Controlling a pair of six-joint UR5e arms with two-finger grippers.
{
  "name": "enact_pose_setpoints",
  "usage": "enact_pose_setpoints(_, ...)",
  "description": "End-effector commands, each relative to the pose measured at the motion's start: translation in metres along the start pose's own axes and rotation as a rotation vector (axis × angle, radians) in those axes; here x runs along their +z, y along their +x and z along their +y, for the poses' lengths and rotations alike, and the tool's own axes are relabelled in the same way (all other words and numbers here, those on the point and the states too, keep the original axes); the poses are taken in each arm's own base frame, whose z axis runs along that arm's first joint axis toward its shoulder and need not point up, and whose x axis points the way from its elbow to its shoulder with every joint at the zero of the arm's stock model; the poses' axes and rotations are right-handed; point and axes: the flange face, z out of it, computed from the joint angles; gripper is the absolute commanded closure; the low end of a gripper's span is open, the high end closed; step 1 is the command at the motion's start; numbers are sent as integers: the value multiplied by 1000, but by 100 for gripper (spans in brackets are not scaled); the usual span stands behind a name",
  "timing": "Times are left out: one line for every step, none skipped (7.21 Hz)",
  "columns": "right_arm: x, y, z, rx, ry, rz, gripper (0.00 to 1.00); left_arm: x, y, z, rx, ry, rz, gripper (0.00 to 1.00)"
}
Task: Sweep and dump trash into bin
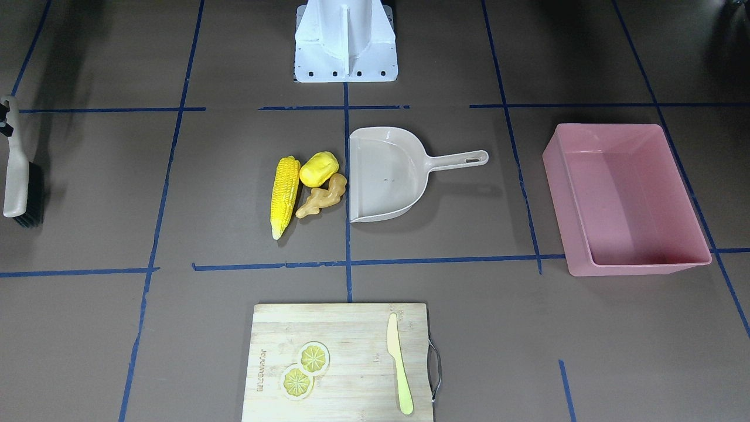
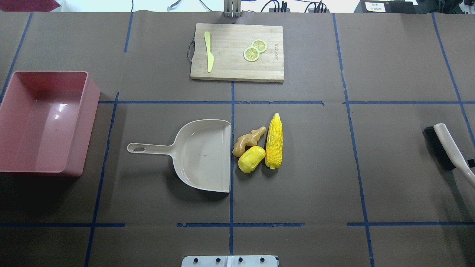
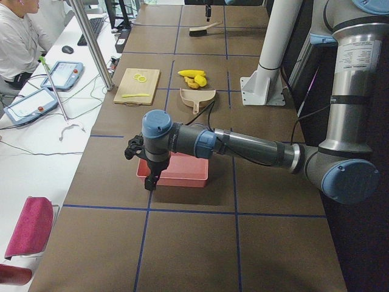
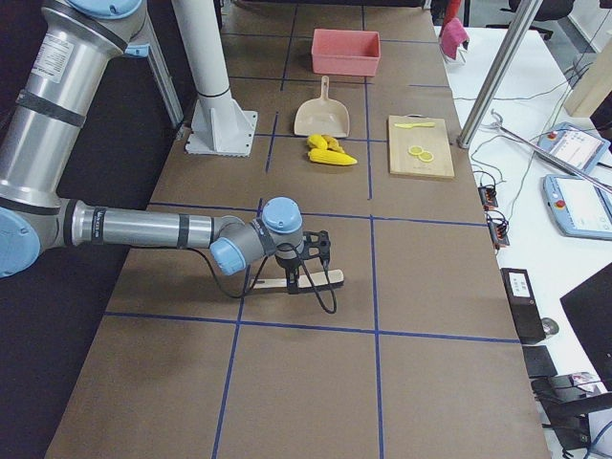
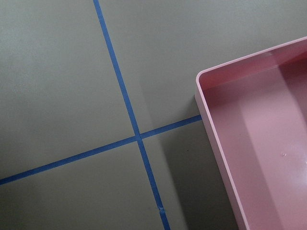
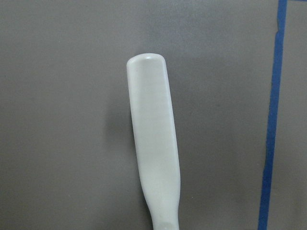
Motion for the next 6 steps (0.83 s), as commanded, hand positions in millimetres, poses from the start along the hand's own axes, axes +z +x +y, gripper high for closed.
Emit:
enact_pose_setpoints(39,-13,12,-9,-21,44,11,0,1,0,1,-1,1,0)
enact_pose_setpoints(47,-12,16,-18,-40,41,23,0,1,0,3,2,0,0)
enact_pose_setpoints(49,-13,17,-22,-48,40,55,-1,2,-1,6,5,0,0)
enact_pose_setpoints(51,-10,21,-27,-58,45,83,-3,3,-2,14,16,-2,0)
enact_pose_setpoints(54,-7,23,-25,-65,49,98,-3,3,-2,16,18,-2,0)
enact_pose_setpoints(53,-6,23,-25,-64,49,100,-3,4,-3,17,19,-2,0)
